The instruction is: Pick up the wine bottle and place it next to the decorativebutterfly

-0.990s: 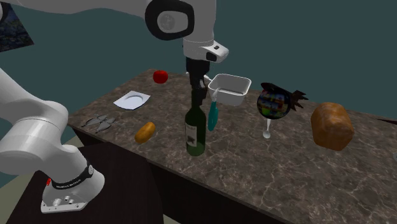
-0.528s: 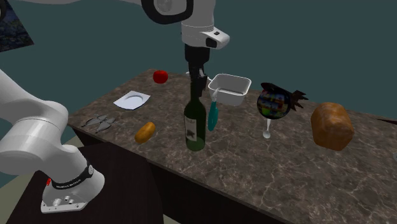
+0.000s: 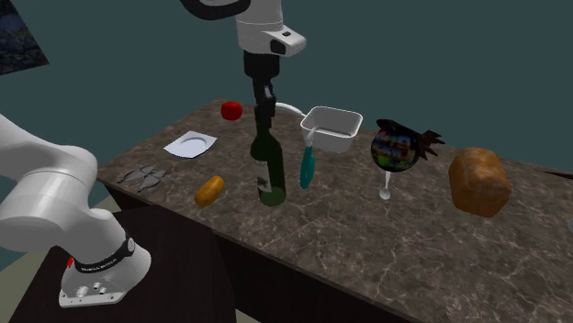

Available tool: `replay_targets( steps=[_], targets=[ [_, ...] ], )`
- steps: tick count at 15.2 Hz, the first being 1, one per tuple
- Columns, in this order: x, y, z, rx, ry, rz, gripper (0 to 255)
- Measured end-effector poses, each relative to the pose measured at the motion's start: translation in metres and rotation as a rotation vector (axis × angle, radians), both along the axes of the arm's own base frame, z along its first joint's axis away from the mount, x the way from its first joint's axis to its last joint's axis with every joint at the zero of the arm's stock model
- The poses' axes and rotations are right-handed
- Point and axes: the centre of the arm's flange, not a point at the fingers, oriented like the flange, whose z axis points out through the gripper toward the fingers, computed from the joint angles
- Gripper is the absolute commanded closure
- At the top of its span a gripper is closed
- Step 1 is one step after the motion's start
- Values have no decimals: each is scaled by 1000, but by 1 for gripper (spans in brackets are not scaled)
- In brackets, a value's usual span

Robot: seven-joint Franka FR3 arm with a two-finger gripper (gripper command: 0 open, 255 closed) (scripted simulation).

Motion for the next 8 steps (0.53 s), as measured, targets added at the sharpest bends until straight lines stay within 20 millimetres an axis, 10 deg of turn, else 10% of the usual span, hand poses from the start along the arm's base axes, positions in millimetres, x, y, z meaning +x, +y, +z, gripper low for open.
replay_targets(
  steps=[8],
  targets=[
    [-85, 63, 0, 0, 0, 0, 255]
  ],
)
